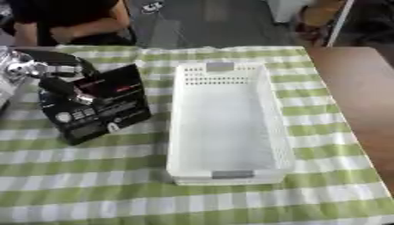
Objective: Pick up objects on the table and place them in the box.
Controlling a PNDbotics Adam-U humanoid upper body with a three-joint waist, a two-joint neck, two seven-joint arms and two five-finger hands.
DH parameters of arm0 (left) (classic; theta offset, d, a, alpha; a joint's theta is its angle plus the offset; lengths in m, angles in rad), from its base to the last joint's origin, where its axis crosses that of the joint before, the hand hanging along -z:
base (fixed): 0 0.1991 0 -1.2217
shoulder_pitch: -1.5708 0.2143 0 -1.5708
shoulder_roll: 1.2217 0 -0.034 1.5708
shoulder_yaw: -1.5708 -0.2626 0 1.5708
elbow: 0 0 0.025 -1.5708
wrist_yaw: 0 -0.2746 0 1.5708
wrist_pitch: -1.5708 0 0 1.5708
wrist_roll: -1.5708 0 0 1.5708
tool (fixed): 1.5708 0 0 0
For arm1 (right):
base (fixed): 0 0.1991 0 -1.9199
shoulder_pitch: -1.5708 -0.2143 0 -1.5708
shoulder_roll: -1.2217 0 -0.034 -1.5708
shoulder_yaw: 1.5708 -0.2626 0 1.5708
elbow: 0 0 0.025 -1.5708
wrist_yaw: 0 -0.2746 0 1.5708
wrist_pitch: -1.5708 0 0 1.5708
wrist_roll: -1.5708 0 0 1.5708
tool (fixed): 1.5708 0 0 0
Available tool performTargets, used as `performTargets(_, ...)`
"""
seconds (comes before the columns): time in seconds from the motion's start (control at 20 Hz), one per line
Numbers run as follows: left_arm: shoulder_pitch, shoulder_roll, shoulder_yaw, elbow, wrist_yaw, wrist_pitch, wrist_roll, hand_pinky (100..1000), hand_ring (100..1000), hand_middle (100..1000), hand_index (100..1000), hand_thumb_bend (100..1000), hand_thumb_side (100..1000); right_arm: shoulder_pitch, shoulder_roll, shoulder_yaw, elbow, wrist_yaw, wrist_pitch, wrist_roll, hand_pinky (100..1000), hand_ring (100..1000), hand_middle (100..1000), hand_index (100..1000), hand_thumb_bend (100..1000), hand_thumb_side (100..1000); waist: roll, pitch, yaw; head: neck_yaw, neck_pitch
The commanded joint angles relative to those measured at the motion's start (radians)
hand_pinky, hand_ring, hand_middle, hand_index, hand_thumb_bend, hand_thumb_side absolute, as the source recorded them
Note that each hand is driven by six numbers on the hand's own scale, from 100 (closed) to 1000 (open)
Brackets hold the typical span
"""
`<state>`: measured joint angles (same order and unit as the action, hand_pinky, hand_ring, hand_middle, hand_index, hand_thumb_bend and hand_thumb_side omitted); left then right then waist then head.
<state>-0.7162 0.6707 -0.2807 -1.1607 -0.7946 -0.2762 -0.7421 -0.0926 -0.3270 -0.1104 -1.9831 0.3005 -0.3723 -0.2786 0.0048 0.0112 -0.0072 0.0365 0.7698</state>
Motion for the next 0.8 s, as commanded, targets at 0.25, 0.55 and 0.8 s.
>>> performTargets(0.25, -0.027, 0.013, -0.001, 0.008, -0.029, -0.013, 0.012, 647, 645, 646, 828, 948, 754, -0.002, -0.022, -0.004, -0.017, -0.004, 0.001, 0.004, 762, 808, 770, 884, 100, 758, 0.002, -0.008, -0.001, 0.007, 0.000)
performTargets(0.55, -0.028, 0.012, -0.003, 0.010, -0.063, 0.016, 0.071, 277, 374, 432, 613, 780, 550, -0.001, -0.022, -0.003, -0.017, -0.006, 0.002, 0.005, 762, 808, 770, 885, 100, 755, 0.002, -0.008, -0.001, 0.008, 0.000)
performTargets(0.8, -0.032, 0.005, -0.006, 0.034, -0.095, 0.028, 0.093, 118, 249, 317, 452, 466, 366, 0.000, -0.021, -0.004, -0.017, -0.006, 0.003, 0.004, 762, 808, 770, 885, 100, 750, 0.002, -0.007, -0.001, 0.008, 0.000)
